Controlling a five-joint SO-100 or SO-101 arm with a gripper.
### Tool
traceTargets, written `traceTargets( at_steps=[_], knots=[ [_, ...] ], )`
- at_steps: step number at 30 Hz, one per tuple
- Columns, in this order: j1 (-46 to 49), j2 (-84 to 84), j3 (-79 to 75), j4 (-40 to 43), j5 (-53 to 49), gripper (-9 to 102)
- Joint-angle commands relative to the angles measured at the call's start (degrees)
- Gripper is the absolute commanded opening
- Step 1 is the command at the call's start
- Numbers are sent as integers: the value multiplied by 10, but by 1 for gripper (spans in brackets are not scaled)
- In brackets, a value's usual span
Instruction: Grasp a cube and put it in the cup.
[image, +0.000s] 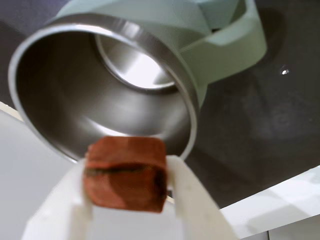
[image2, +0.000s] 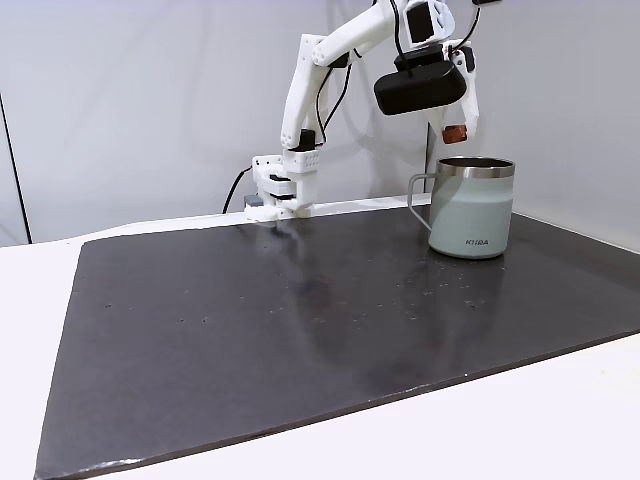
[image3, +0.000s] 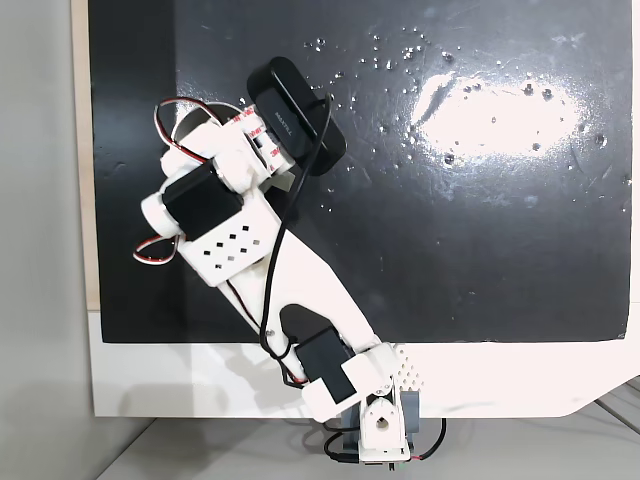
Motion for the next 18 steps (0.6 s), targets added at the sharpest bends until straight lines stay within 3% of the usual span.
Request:
traceTargets(
  at_steps=[1, 4, 18],
  knots=[
    [4, 4, -25, 2, 0, 19],
    [6, 4, -25, 3, 9, 23],
    [9, 13, -25, 7, 8, 23]
  ],
)
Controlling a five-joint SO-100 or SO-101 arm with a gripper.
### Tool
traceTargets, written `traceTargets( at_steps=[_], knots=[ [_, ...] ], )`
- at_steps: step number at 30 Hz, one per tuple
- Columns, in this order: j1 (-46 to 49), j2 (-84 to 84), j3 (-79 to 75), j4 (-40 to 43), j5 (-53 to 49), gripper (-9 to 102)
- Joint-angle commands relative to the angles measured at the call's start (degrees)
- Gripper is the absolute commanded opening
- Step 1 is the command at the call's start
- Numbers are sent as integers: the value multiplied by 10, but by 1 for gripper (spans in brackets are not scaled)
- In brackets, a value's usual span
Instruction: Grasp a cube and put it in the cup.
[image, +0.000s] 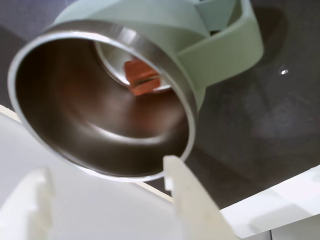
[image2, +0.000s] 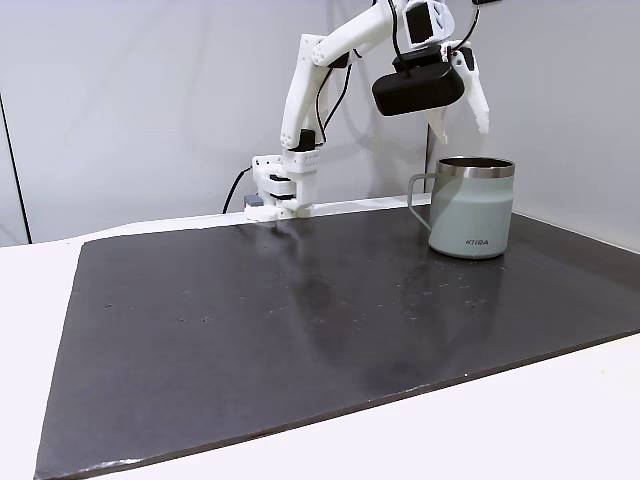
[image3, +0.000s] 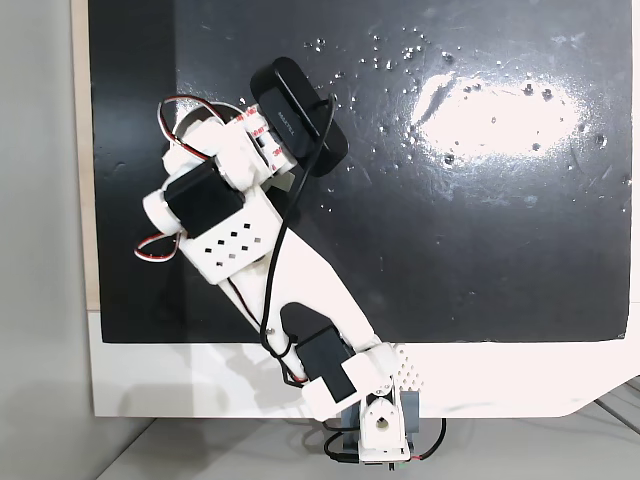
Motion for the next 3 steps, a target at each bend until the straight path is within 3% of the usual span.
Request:
traceTargets(
  at_steps=[1, 3],
  knots=[
    [6, 13, -25, 6, 3, 23],
    [6, 13, -25, 7, 3, 23]
  ],
)
